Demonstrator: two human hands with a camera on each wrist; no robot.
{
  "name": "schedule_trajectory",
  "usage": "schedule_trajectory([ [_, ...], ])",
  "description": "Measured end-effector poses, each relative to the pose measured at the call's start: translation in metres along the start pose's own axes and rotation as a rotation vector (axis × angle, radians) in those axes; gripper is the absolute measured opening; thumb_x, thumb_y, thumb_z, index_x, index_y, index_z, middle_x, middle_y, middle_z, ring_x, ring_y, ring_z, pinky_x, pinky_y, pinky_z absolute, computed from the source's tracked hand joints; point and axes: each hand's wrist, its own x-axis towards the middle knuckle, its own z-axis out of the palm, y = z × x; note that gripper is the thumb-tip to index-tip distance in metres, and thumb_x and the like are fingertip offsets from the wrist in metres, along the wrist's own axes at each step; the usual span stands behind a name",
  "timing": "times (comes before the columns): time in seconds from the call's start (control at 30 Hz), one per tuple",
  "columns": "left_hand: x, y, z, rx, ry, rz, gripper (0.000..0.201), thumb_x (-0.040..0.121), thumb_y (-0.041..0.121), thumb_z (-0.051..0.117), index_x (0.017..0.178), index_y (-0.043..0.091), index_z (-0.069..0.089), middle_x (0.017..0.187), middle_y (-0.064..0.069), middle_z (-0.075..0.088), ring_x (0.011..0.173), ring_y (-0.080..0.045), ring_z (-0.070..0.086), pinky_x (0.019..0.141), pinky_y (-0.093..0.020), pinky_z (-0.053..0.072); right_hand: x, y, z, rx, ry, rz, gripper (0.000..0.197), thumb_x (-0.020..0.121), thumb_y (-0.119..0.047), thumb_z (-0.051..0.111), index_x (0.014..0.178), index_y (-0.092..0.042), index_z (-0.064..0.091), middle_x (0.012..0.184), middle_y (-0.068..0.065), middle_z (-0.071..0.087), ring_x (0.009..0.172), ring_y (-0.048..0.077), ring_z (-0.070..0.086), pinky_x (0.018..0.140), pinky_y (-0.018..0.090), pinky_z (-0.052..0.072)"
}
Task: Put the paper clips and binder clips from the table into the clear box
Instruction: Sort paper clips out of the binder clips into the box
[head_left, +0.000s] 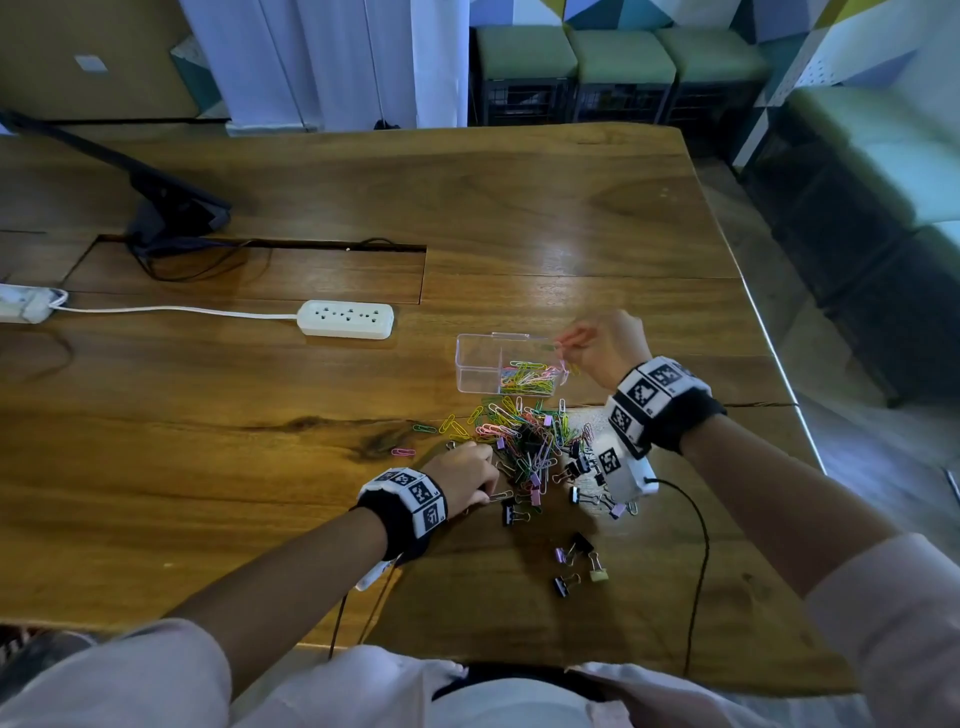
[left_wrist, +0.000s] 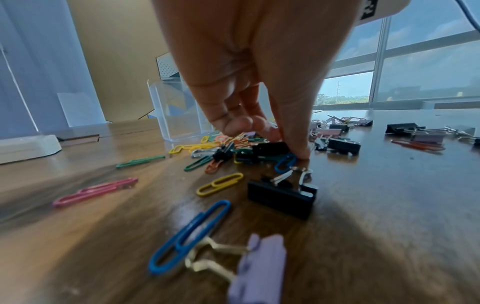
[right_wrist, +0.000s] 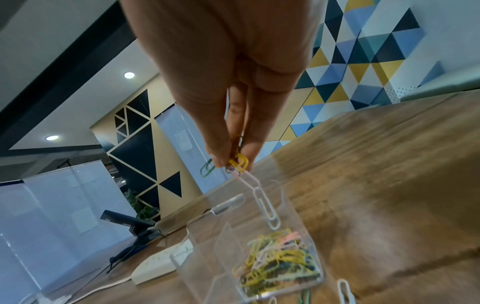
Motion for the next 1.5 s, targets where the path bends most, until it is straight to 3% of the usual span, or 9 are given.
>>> schedule_trajectory([
  [0.13,-0.003,-0.004,0.004,0.018,0.04,-0.043,0.022,0.09,0.033,0.058,0.101,0.014,0.063,0.106,-0.003,0.05,0.105,-0.018,0.048,0.088,-0.031,0.046,0.015,-0.009,-0.002,0.099,0.092,-0.096,0.01,0.076,-0.007,0.073,0.086,-0.007,0.071,0.082,0.002,0.071,0.072,0.007,0.065,0.067,0.007,0.051],
  [0.23,-0.005,-0.009,0.005,0.029,0.055,-0.086,0.029,0.089,0.038,0.058,0.105,0.014,0.057,0.106,-0.003,0.051,0.103,-0.02,0.049,0.084,-0.03,0.044,0.027,-0.015,0.0,0.087,0.099,-0.08,0.011,0.077,-0.004,0.072,0.088,-0.005,0.072,0.084,0.004,0.071,0.075,0.009,0.062,0.064,0.004,0.047],
  [0.43,-0.009,-0.015,0.006,0.023,0.058,-0.126,0.042,0.084,0.045,0.062,0.11,0.014,0.051,0.109,-0.004,0.052,0.103,-0.02,0.049,0.084,-0.028,0.041,0.034,-0.004,0.024,-0.065,0.033,-0.036,0.009,0.08,-0.006,0.069,0.078,-0.015,0.071,0.084,0.0,0.071,0.074,0.007,0.063,0.075,0.019,0.053],
  [0.7,-0.019,-0.017,0.016,0.025,0.114,-0.134,0.047,0.083,0.048,0.062,0.116,0.016,0.052,0.111,-0.003,0.05,0.109,-0.019,0.044,0.089,-0.027,0.041,0.033,0.004,0.04,-0.322,-0.12,-0.073,0.023,0.091,-0.004,0.052,0.1,-0.012,0.072,0.109,0.004,0.069,0.096,0.017,0.065,0.089,0.026,0.052],
  [0.93,-0.025,-0.023,0.013,-0.074,0.141,-0.116,0.044,0.095,0.026,0.051,0.137,0.016,0.044,0.119,-0.006,0.047,0.113,-0.02,0.046,0.094,-0.028,0.04,0.018,0.008,0.046,-0.334,-0.134,-0.179,0.037,0.089,0.004,0.046,0.112,-0.016,0.066,0.117,0.004,0.066,0.101,0.019,0.065,0.093,0.029,0.051],
  [1.03,-0.022,-0.029,0.011,-0.011,0.093,-0.092,0.043,0.095,0.018,0.051,0.137,0.018,0.043,0.12,-0.005,0.047,0.114,-0.021,0.045,0.097,-0.029,0.039,0.003,0.011,0.047,-0.338,-0.131,-0.232,0.034,0.088,0.0,0.049,0.111,-0.018,0.066,0.111,0.004,0.067,0.088,0.019,0.066,0.084,0.029,0.054],
  [1.2,-0.016,-0.032,0.007,0.074,0.035,-0.06,0.043,0.096,0.015,0.048,0.138,0.021,0.041,0.119,-0.003,0.048,0.115,-0.021,0.045,0.093,-0.031,0.042,-0.023,0.028,0.053,-0.403,-0.244,-0.299,0.025,0.085,-0.003,0.054,0.1,-0.017,0.068,0.103,0.0,0.057,0.089,0.014,0.057,0.082,0.025,0.05],
  [1.33,-0.01,-0.03,0.003,0.14,0.003,-0.059,0.037,0.097,0.019,0.047,0.134,0.021,0.045,0.122,-0.002,0.052,0.114,-0.022,0.046,0.09,-0.033,0.043,-0.038,0.045,0.058,-0.533,-0.487,-0.292,0.026,0.085,-0.01,0.061,0.109,-0.018,0.064,0.114,0.001,0.06,0.106,0.016,0.057,0.089,0.023,0.044],
  [1.5,-0.004,-0.028,-0.002,0.184,-0.05,-0.044,0.025,0.096,0.023,0.05,0.119,0.015,0.054,0.117,-0.004,0.055,0.111,-0.023,0.048,0.088,-0.035,0.047,-0.051,0.056,0.066,-0.624,-0.53,-0.259,0.039,0.083,-0.018,0.065,0.12,-0.02,0.056,0.117,0.001,0.057,0.105,0.016,0.056,0.088,0.026,0.05],
])
